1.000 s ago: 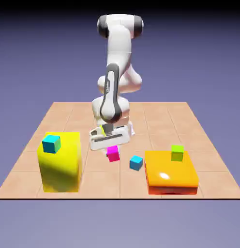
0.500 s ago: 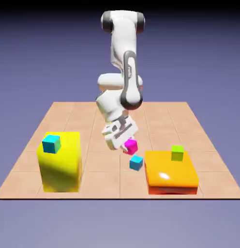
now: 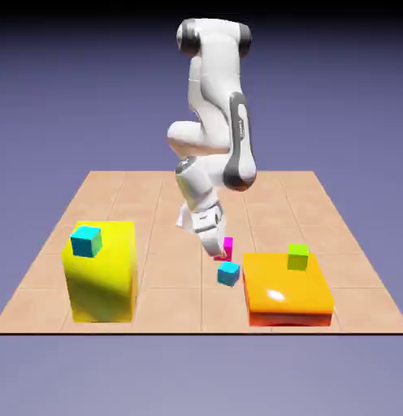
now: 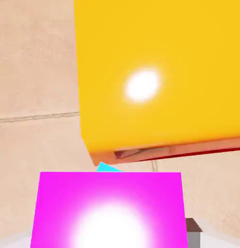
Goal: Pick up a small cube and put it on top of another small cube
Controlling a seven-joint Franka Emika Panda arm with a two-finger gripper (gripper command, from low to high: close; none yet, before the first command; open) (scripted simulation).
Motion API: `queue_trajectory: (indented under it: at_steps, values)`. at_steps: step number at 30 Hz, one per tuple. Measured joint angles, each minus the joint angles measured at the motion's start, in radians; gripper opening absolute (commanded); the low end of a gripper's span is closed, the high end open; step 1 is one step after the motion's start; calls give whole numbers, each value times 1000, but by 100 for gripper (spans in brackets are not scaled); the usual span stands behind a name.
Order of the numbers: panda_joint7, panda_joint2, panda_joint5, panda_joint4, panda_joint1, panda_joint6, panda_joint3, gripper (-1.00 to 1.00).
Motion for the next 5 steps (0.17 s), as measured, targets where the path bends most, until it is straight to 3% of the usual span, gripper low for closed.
queue_trajectory:
  at_steps: [3, 4, 5]
  values:
    - [-47, 90, 48, 17, -86, 76, 109, -100]
    - [-63, 119, 63, 22, -116, 101, 144, 100]
    - [-62, 119, 63, 22, -117, 102, 144, 100]
